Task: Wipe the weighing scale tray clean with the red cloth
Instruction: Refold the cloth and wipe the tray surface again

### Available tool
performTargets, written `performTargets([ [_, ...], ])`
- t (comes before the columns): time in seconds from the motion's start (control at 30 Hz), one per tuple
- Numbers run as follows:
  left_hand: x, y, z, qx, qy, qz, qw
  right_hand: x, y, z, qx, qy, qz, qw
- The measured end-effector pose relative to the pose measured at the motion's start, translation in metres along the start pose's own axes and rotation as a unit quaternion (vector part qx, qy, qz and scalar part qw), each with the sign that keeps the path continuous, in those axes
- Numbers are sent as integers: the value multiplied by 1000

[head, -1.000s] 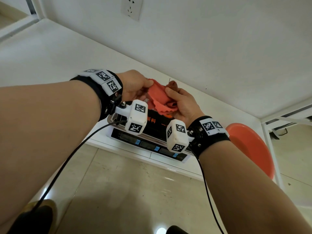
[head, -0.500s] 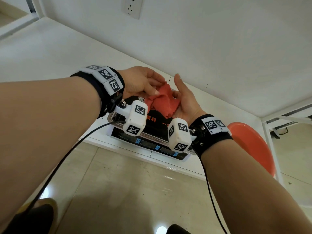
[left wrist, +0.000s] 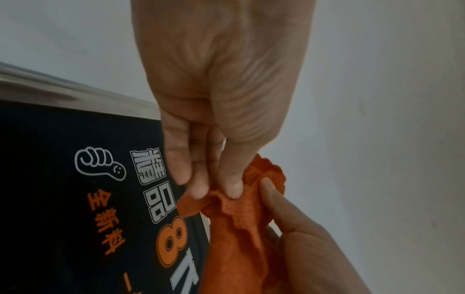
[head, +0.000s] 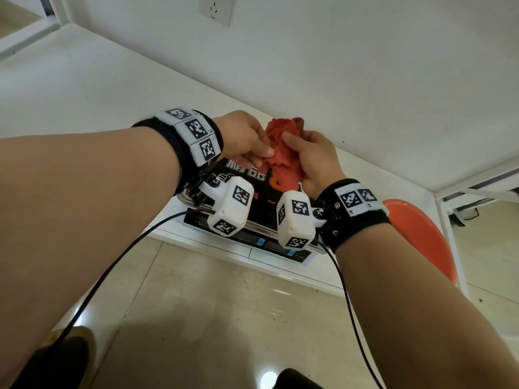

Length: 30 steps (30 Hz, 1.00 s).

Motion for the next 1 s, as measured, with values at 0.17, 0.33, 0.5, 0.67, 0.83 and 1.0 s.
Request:
performTargets([
  [0.17,0,-2,-13,45,33,-10,998,-3,3,-1,18,39,-14,999],
  [0.33,-7,2,-15,81,164,-61,981,-10,7,1,17,67,-65,995],
  [0.5,-7,-3,-21,106,208,-89,968,-15,10,1,15,77,-71,994],
  [0.67,4,-10,-22,101,238,-36,965,1,3,-13,39,65,23,997],
  [0.83,-11,-1,-22,149,201,-102,963,8,3,-22,59,1,45,997],
  [1.0,-19,-1,-17,139,243,-124,952,-3,8,-26,45,-23,-6,999],
])
Point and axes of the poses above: each hand's wrist, its own y-axis away from the middle knuckle, its own x-axis out of the back of the hand, z = x × y, the point moved 8 cm from there along -y, towards the middle knuckle, and after that the axes turned 12 degrees about y, right-handed, at the moved point
